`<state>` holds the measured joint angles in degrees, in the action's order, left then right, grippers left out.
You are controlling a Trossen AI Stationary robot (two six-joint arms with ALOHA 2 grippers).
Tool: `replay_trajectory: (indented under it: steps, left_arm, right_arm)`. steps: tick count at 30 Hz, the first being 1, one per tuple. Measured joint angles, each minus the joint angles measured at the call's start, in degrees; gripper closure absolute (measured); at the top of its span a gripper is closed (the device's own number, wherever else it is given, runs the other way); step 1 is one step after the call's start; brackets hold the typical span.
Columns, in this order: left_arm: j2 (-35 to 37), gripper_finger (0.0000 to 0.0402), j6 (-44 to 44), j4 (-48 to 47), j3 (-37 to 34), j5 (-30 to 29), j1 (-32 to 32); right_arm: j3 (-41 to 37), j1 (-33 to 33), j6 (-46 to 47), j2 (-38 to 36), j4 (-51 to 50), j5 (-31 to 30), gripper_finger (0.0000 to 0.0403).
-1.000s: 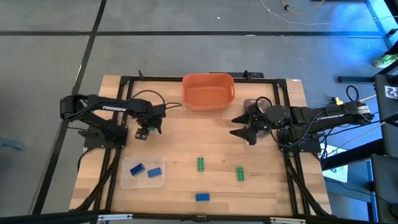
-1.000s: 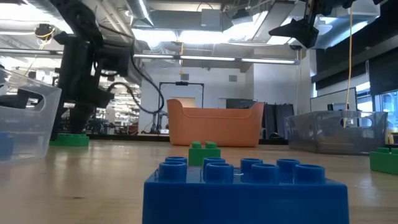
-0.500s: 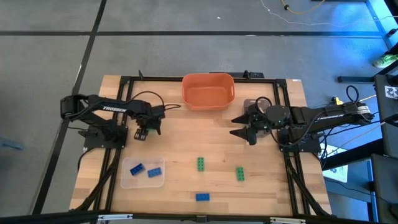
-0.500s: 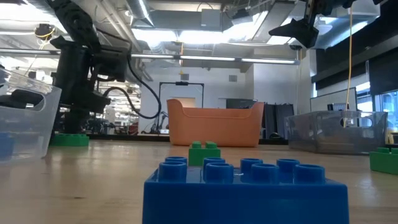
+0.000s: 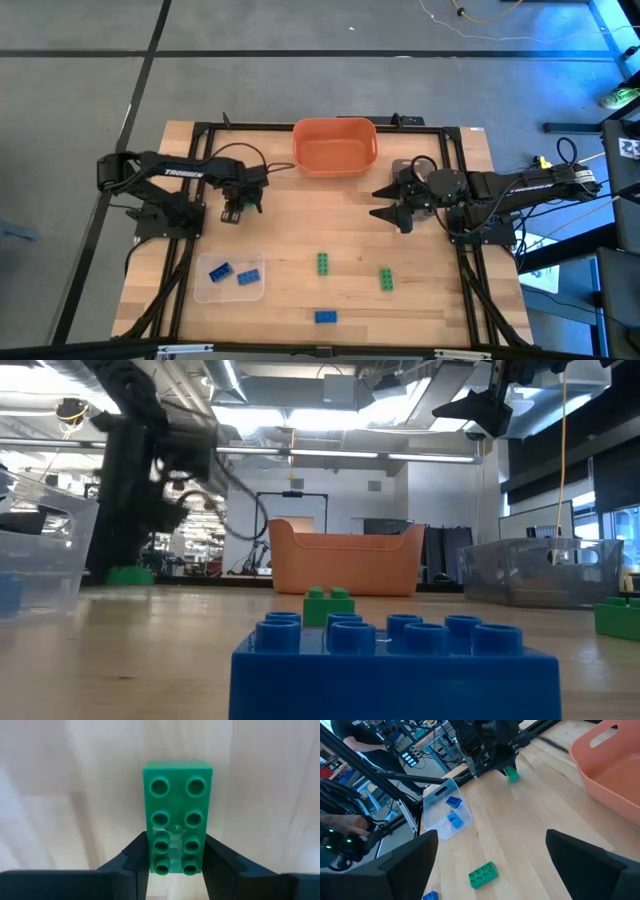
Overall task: Sort & place blocks by color
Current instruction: Put the top left green 8 stud game piece into the orange bin
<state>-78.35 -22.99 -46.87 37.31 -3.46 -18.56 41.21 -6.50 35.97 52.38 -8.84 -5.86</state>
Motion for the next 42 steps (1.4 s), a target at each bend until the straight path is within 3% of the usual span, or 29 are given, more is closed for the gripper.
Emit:
replay_trajectory:
  steps: [9,13,18,29,42]
  left_arm:
    - [7.88,0.0273,13.71,4.99,13.01,1.68,-1.32]
    - [11.87,0.0273,24.01,16.41,16.11,1.64,-0.24]
    - [15.31,0.0273,34.41,37.91,14.45,1.46,4.21]
    - [10.4,0.0273,37.96,59.27,12.56,-6.91,19.72]
    - [9.19,0.0273,38.05,60.67,12.51,-7.52,20.58]
  right_arm:
    - [0.0,0.11,-4.69,-0.02,0.64,-2.94,0.0032]
    - [0.0,0.51,-7.01,-0.04,1.94,-5.23,0.0032]
    - [0.0,1.47,-10.68,-0.04,5.35,-6.73,0.0032]
    - [0.0,1.81,-13.27,-0.02,10.73,-6.54,0.0032]
    - [0.0,1.82,-13.77,-0.02,10.78,-6.56,0.0032]
